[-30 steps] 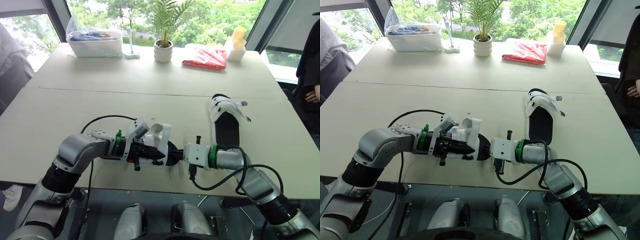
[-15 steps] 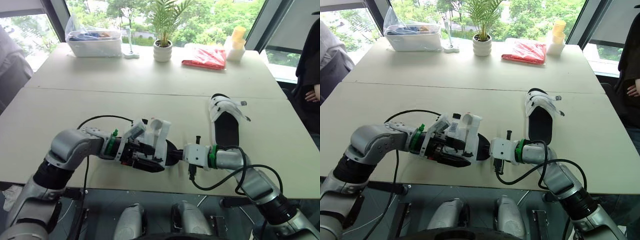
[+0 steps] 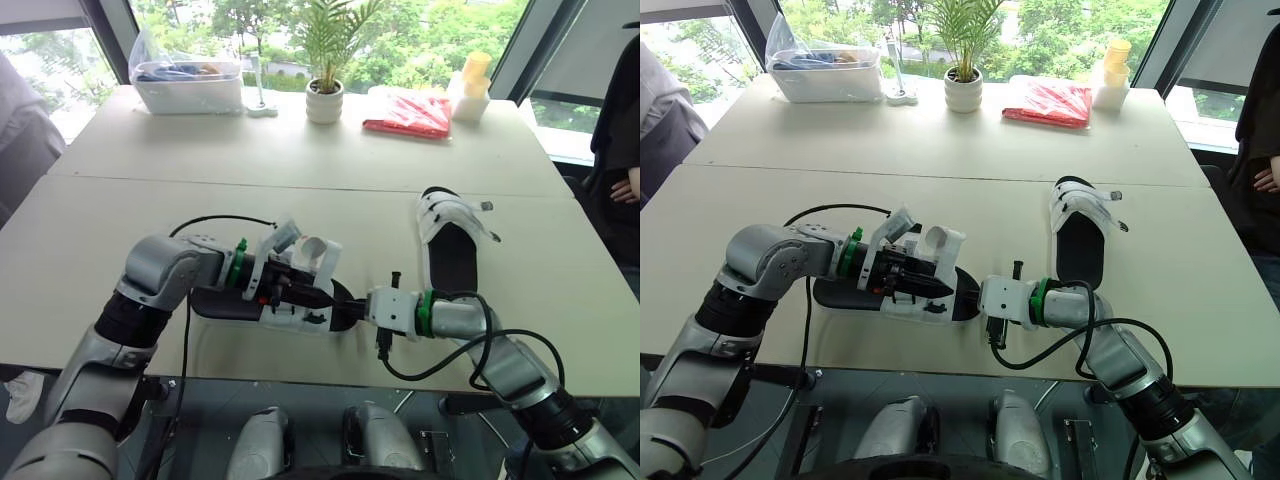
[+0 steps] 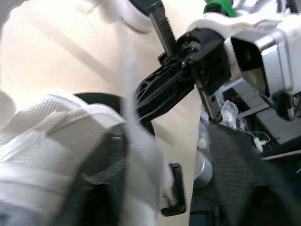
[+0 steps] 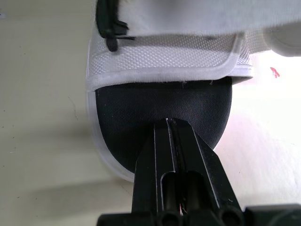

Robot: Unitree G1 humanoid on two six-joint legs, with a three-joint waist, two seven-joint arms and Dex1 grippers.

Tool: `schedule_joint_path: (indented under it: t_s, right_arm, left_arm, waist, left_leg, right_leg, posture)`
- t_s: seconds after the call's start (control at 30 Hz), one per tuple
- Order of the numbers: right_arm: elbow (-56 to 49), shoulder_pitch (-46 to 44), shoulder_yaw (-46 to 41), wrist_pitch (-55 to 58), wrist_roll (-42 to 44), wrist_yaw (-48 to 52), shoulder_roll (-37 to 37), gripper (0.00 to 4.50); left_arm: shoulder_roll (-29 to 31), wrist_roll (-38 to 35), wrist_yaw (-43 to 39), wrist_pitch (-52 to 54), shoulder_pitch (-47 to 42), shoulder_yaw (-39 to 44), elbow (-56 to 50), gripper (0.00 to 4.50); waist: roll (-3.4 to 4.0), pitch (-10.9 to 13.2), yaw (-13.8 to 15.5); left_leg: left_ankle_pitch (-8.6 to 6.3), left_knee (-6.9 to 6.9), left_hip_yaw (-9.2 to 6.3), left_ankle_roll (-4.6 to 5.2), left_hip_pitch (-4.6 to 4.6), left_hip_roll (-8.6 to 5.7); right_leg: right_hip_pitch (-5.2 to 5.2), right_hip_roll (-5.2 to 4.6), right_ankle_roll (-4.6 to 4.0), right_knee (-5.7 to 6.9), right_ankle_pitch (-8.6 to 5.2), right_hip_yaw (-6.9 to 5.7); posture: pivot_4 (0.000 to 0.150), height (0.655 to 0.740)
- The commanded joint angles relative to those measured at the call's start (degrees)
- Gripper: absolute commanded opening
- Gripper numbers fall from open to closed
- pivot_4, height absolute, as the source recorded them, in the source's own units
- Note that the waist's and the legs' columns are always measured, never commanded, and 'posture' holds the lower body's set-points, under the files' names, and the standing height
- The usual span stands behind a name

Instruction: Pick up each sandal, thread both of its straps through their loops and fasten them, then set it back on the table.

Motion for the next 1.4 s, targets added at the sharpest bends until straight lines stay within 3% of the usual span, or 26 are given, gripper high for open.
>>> schedule_joint_path:
  t_s: [0.03, 0.07, 0.3, 0.63, 0.77, 1.07, 1.23, 1.3, 1.4]
  right_arm:
    - [7.79, 4.73, 6.43, 4.99, -3.88, 2.2, -0.71, 0.0]
    - [7.74, 4.77, 6.4, 5.03, -3.86, 2.2, -0.74, 0.0]
    - [7.6, 4.86, 6.37, 4.9, -3.91, 2.39, -1.04, 0.0]
    - [7.58, 4.87, 6.63, 4.67, -3.98, 2.64, -1.17, 0.0]
    - [7.46, 5.0, 6.68, 4.78, -3.88, 2.72, -1.23, 0.0]
    - [7.87, 4.87, 7.16, 4.32, -3.99, 3.0, -1.09, 0.0]
    - [7.96, 4.91, 7.28, 3.97, -3.99, 3.39, -1.35, 0.0]
    - [7.91, 5.13, 7.39, 3.87, -4.03, 3.48, -1.46, 0.0]
    - [7.74, 5.13, 7.46, 3.78, -4.12, 3.65, -1.6, 0.0]
  left_arm:
    - [0.24, -0.71, -0.69, 0.65, 0.58, 0.39, -1.59, 0.54]
    - [0.41, -1.35, -1.06, 1.33, 0.88, 0.58, -2.4, 0.03]
    - [3.18, -0.13, -1.79, -0.7, 3.96, -0.52, -7.18, 0.03]
    - [7.64, 6.11, -6.33, -12.9, 7.99, -4.09, -10.56, 0.03]
    - [8.31, 4.5, -7.71, -10.58, 7.24, -3.16, -10.42, 0.03]
    - [12.36, -2.01, -13.96, -10.95, 7.76, 4.23, -12.32, 4.35]
    - [19.41, -3.48, -19.65, -11.11, 10.58, 5.97, -13.78, 4.43]
    - [22.95, 0.5, -21.72, -15.43, 14.18, 3.2, -15.43, 4.43]
    - [21.67, 5.44, -19.51, -20.41, 16.32, 0.08, -15.79, 4.43]
  waist:
    - [0.01, 0.0, 0.0]
    - [0.0, 0.0, 0.0]
    - [0.02, 0.0, -0.09]
    - [0.18, 0.1, -0.09]
    - [0.17, 0.1, -0.09]
    - [0.18, 0.13, -0.11]
    - [0.21, 0.17, -0.21]
    - [0.22, 0.17, -0.27]
    - [0.31, 0.15, -0.13]
  left_leg:
    - [0.0, 0.0, 0.0, 0.0, 0.0, 0.0]
    - [0.0, -0.01, 0.0, 0.0, 0.0, 0.0]
    - [0.0, -0.15, 0.0, 0.0, 0.01, 0.0]
    - [0.0, -0.36, 0.01, -0.03, 0.05, 0.0]
    - [0.01, -0.44, 0.02, -0.01, 0.07, 0.0]
    - [0.02, -0.47, 0.02, 0.0, 0.05, 0.0]
    - [0.02, -0.49, 0.01, 0.0, 0.03, 0.0]
    - [0.01, -0.51, 0.02, -0.01, 0.02, 0.0]
    - [-0.03, -0.59, 0.02, -0.09, 0.06, -0.01]
  right_leg:
    - [0.0, 0.0, 0.0, 0.0, 0.0, 0.0]
    - [0.0, 0.0, 0.0, -0.01, 0.0, 0.0]
    - [-0.02, 0.0, -0.01, -0.1, 0.0, 0.0]
    - [-0.05, -0.01, -0.04, -0.21, -0.01, 0.0]
    - [-0.06, 0.0, -0.07, -0.22, -0.03, 0.0]
    - [-0.11, -0.01, -0.08, -0.22, -0.04, -0.02]
    - [-0.14, 0.0, -0.08, -0.22, -0.05, -0.02]
    - [-0.17, -0.01, -0.1, -0.23, -0.06, -0.03]
    - [-0.12, -0.01, -0.12, -0.32, -0.07, -0.02]
  posture:
    - [0.15, 0.7241]
    - [0.15, 0.7241]
    - [0.15, 0.7241]
    - [0.15, 0.7241]
    - [0.15, 0.7241]
    - [0.15, 0.7241]
    - [0.15, 0.7241]
    - [0.15, 0.7241]
    - [0.15, 0.7241]
